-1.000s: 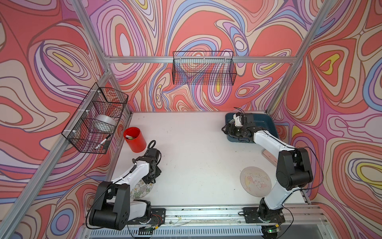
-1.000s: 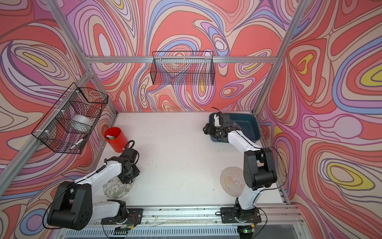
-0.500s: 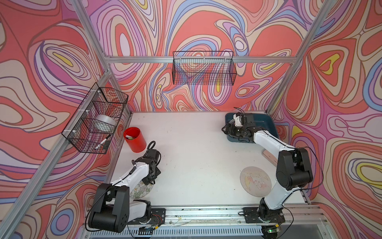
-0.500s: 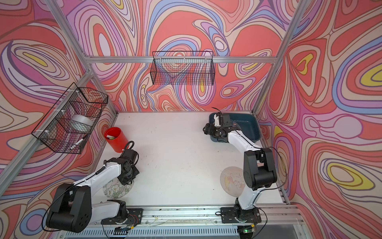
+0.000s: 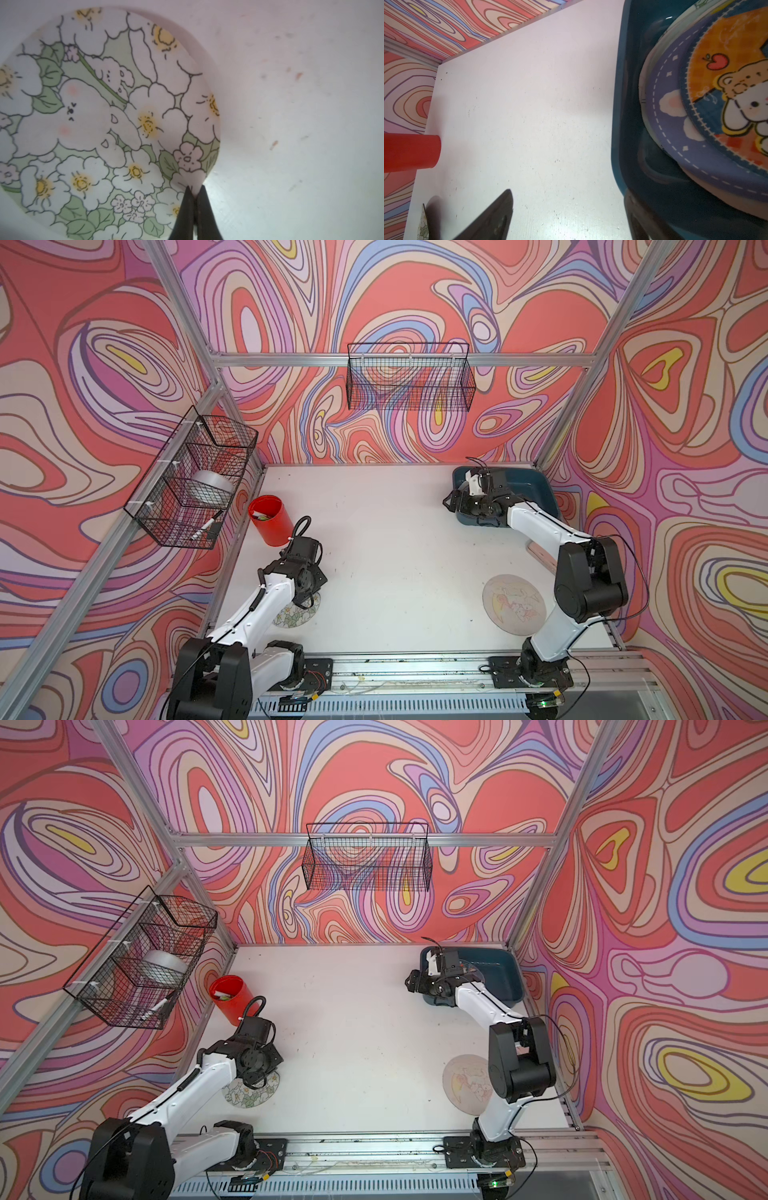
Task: Put the coasters into the storage box
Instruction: Pick up the coaster from the center of the board.
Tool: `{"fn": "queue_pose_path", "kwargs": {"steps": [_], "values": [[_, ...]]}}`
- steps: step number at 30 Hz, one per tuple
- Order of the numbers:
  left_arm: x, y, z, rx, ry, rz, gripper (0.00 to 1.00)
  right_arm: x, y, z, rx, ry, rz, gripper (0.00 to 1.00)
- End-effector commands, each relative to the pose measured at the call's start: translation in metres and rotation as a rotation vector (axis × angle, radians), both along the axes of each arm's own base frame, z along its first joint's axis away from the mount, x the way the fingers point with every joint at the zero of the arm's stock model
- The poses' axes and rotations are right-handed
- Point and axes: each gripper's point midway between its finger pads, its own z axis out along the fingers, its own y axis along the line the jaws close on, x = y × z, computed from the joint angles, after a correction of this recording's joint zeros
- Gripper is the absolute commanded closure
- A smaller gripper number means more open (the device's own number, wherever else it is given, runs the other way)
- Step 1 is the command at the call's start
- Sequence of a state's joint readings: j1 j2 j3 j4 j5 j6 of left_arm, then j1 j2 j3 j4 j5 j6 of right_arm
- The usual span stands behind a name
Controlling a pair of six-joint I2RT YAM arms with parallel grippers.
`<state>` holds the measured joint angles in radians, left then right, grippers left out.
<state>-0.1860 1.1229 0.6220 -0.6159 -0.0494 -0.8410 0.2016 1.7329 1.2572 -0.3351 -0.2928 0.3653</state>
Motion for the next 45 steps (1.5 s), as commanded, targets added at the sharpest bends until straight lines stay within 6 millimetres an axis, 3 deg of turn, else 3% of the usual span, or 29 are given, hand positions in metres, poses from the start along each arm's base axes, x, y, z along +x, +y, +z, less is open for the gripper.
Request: {"fn": "queue_pose_path", "kwargs": {"steps": [1,5,7,13,24,30,38,43,45], "values": [[0.031,-0.027,0.036,-0.034,-0.145,-0.103,1.0,0.002,0.016,0.003,-0.001,-0.003,0.047,0.15],[0.05,-0.057,0.052,-0.047,-0.214,-0.19,1.0,-0.002,0.04,0.011,0.024,-0.013,0.107,0.15],[0.059,-0.076,0.058,-0.062,-0.247,-0.241,1.0,-0.003,0.053,0.003,0.028,0.009,0.137,0.15],[0.08,-0.131,0.069,-0.081,-0.313,-0.404,1.0,-0.01,0.086,0.003,0.059,0.021,0.209,0.15],[0.098,-0.212,0.081,-0.16,-0.402,-0.611,1.0,-0.025,0.144,0.003,0.112,0.042,0.331,0.15],[0.104,-0.238,0.084,-0.181,-0.412,-0.67,1.0,-0.032,0.171,0.0,0.128,0.053,0.385,0.15],[0.109,-0.257,0.083,-0.199,-0.409,-0.71,1.0,-0.038,0.188,-0.01,0.119,0.084,0.415,0.17],[0.112,-0.261,0.084,-0.199,-0.414,-0.718,1.0,-0.039,0.191,-0.017,0.11,0.105,0.417,0.29],[0.113,-0.261,0.084,-0.196,-0.414,-0.72,1.0,-0.039,0.192,-0.019,0.11,0.112,0.42,0.38]]}}
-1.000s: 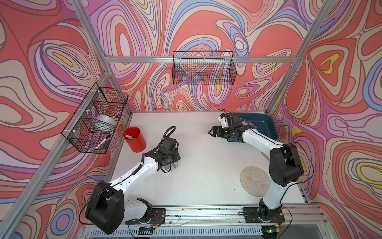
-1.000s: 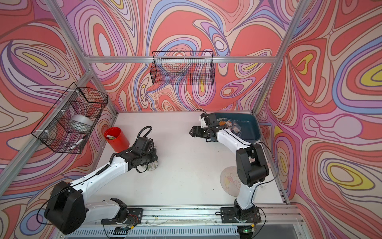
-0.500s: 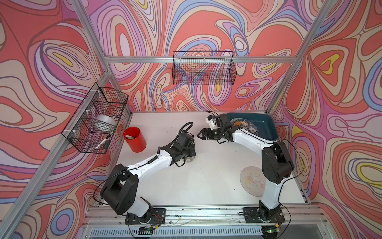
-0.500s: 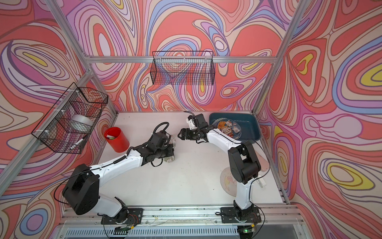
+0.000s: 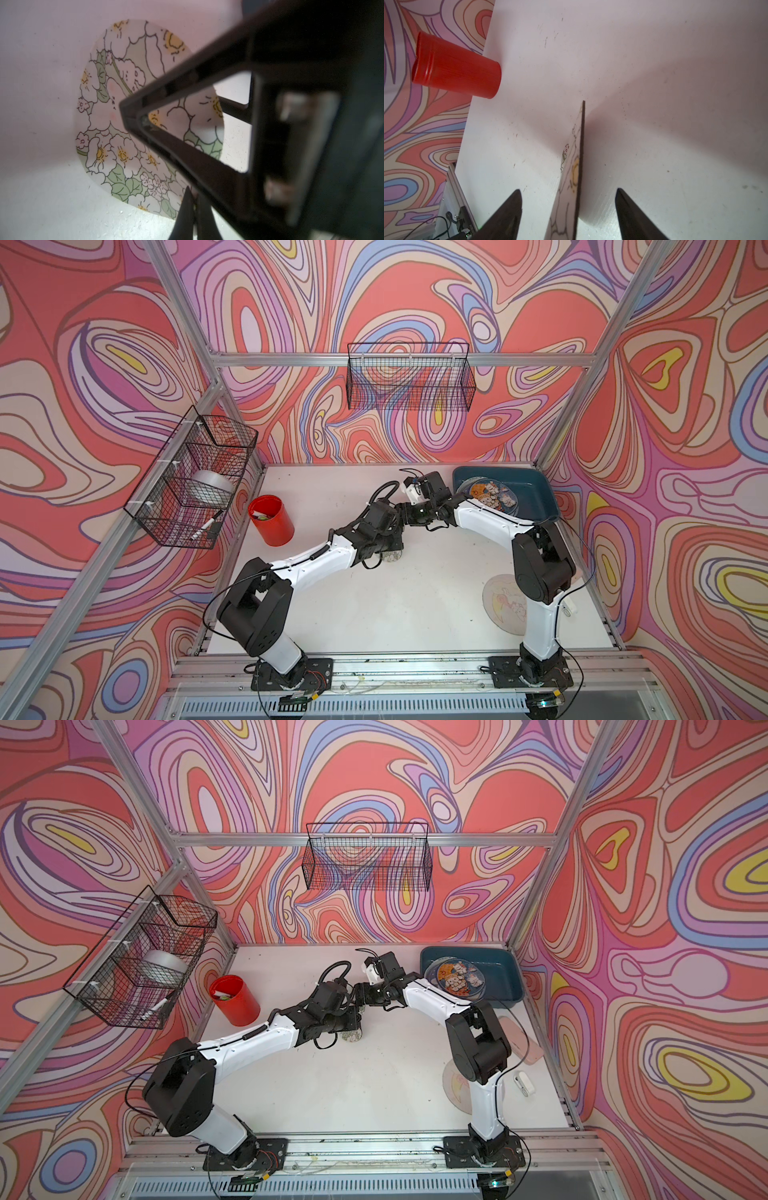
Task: Put the coasters into the storage box
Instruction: Pick up the coaster from the center of the board.
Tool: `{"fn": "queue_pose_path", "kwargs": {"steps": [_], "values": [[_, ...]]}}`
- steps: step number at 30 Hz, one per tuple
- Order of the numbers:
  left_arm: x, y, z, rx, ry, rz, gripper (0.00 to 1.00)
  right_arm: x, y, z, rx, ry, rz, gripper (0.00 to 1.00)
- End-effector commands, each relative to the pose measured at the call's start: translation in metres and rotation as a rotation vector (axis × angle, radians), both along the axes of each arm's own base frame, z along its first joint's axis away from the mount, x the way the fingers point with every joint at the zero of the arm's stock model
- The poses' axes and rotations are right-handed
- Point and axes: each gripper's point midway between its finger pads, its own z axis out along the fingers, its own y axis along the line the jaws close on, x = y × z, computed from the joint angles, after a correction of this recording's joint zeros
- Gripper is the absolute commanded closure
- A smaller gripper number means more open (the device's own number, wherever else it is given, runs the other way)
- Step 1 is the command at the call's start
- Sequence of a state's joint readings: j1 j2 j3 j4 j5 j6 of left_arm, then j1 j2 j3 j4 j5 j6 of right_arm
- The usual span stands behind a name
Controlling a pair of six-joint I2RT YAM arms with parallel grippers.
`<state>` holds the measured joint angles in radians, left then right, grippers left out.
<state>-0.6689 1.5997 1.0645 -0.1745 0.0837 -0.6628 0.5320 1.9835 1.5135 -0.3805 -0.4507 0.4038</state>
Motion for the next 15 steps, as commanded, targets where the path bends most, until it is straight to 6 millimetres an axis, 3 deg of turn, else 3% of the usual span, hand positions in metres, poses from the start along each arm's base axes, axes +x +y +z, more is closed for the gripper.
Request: {"fn": "queue_pose_path", "kwargs": {"steps": [1,9,12,15], "values": [[0.008,-0.011,0.013,-0.022,-0.045,-0.022,1.0,0.001,0.007,-0.003,-0.005,0.01,0.013,0.43],[0.01,-0.007,0.008,0.007,-0.046,-0.012,1.0,0.005,0.008,-0.002,-0.014,0.014,0.007,0.96],[0.011,-0.005,0.007,0.018,-0.049,-0.007,1.0,0.009,0.005,0.001,-0.032,-0.005,-0.01,1.0],[0.01,-0.002,0.006,0.03,-0.052,-0.002,0.92,0.012,0.001,0.006,-0.047,-0.027,-0.027,1.0]]}}
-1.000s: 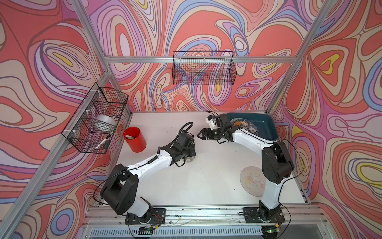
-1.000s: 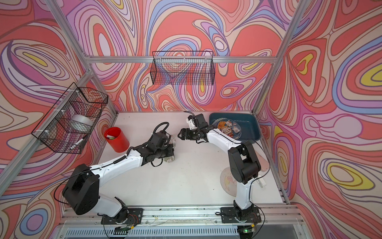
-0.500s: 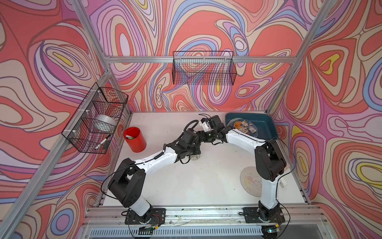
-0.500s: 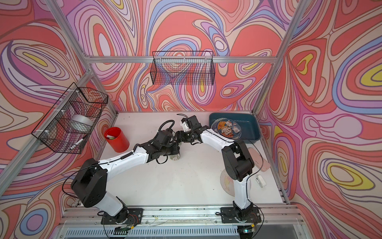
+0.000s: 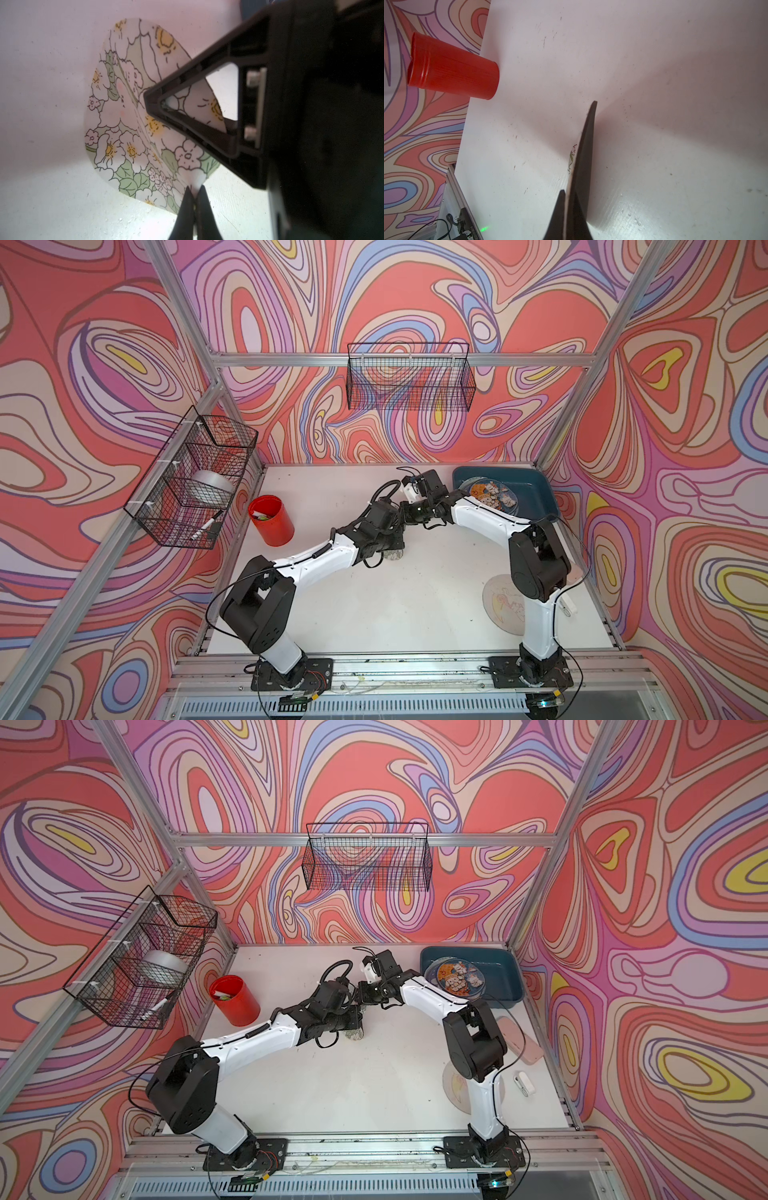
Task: Put the coasters into the storage box
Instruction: Pick up the coaster from the center of the board.
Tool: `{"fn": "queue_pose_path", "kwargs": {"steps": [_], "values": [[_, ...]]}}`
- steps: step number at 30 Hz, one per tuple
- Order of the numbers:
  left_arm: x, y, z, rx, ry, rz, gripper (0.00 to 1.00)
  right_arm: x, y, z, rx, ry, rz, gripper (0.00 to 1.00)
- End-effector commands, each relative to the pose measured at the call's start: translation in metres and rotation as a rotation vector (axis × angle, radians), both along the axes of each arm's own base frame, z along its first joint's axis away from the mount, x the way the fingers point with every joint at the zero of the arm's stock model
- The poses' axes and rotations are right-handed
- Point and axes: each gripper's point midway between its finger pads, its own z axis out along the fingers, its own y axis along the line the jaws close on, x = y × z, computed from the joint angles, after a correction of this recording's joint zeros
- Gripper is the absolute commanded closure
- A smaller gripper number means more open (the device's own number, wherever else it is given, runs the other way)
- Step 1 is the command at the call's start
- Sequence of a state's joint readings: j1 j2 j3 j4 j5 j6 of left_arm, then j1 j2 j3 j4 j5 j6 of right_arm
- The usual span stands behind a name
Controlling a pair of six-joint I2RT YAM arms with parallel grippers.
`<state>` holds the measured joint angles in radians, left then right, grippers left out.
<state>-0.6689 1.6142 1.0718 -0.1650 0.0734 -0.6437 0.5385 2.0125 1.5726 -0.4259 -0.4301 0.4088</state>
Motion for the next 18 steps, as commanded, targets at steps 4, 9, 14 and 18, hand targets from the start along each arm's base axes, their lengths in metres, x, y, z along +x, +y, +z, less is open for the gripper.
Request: {"fn": "queue_pose_path", "kwargs": {"steps": [4,9,14,18], "values": [[0.005,0.003,0.006,0.03,-0.044,0.011,0.76,0.011,-0.008,0.01,-0.056,-0.061,-0.032,1.0],[0.002,0.01,0.008,0.038,-0.064,0.022,0.34,0.018,-0.021,0.013,-0.134,-0.101,-0.07,1.0],[-0.001,0.019,0.011,0.058,-0.088,0.031,0.15,0.03,-0.041,0.026,-0.222,-0.17,-0.116,1.0],[-0.003,0.027,0.011,0.082,-0.101,0.045,0.1,0.043,-0.072,0.044,-0.262,-0.217,-0.189,1.0]]}}
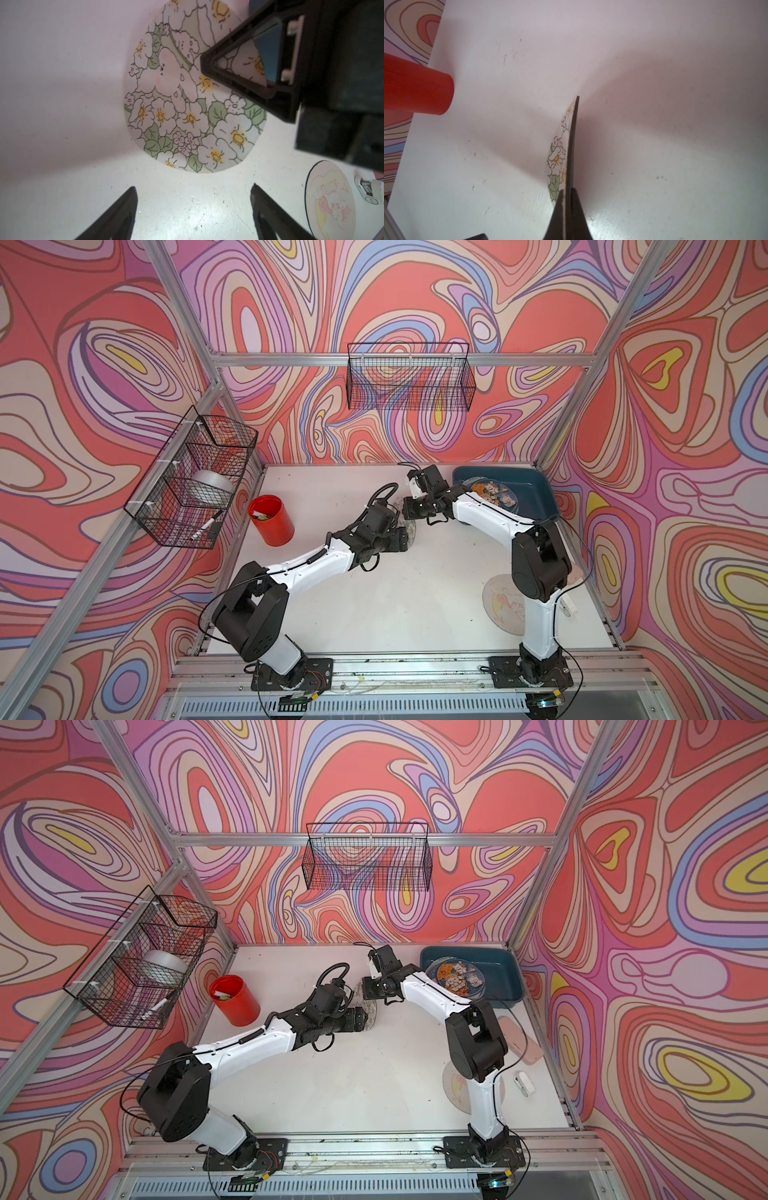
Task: Put the coasters into the storage box
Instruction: Pick up the coaster from the center of the board.
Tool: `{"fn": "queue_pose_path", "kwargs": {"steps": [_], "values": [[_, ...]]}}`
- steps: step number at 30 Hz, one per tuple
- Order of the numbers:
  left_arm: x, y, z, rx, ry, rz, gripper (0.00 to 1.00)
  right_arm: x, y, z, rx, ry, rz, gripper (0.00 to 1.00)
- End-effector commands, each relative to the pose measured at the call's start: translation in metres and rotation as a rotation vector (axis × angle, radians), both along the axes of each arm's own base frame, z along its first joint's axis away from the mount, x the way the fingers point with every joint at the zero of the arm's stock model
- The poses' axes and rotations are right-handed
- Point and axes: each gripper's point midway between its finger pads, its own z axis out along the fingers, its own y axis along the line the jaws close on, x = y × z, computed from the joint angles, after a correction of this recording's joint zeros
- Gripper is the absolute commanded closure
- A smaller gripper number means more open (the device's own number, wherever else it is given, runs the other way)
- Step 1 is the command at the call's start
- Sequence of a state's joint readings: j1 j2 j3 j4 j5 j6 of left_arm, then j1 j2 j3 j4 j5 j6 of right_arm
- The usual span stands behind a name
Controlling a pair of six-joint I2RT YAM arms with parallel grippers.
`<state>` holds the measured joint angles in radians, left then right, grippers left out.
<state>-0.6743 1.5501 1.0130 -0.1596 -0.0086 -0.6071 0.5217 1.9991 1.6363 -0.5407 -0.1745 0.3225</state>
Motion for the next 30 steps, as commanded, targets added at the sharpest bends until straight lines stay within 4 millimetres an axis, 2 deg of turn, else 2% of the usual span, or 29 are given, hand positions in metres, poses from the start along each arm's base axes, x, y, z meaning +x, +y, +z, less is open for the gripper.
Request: {"fn": "queue_pose_path", "kwargs": {"steps": [1,10,13,14,18,25,26,30], "values": [[0.0,0.011,0.008,0.025,-0.044,0.022,0.1,0.019,-0.04,0.045,-0.043,-0.117,-0.086,1.0],[-0.003,0.011,0.003,0.02,-0.045,0.006,0.04,0.043,-0.127,0.106,-0.038,-0.232,-0.261,1.0],[-0.003,0.007,0.001,0.013,-0.039,-0.011,0.0,0.05,-0.151,0.12,-0.053,-0.267,-0.318,1.0],[-0.004,0.006,0.0,0.012,-0.037,-0.015,0.0,0.048,-0.159,0.137,-0.045,-0.304,-0.336,1.0],[-0.005,0.003,-0.003,0.016,-0.027,-0.034,0.0,0.056,-0.186,0.159,-0.07,-0.361,-0.398,1.0],[-0.01,-0.006,-0.007,-0.016,-0.02,-0.089,0.0,0.072,-0.223,0.166,-0.124,-0.389,-0.488,1.0],[-0.01,-0.008,-0.007,-0.02,-0.019,-0.098,0.0,0.077,-0.226,0.153,-0.141,-0.369,-0.495,1.0],[-0.014,-0.013,-0.01,-0.034,-0.003,-0.128,0.0,0.09,-0.237,0.136,-0.164,-0.342,-0.512,1.0]]}}
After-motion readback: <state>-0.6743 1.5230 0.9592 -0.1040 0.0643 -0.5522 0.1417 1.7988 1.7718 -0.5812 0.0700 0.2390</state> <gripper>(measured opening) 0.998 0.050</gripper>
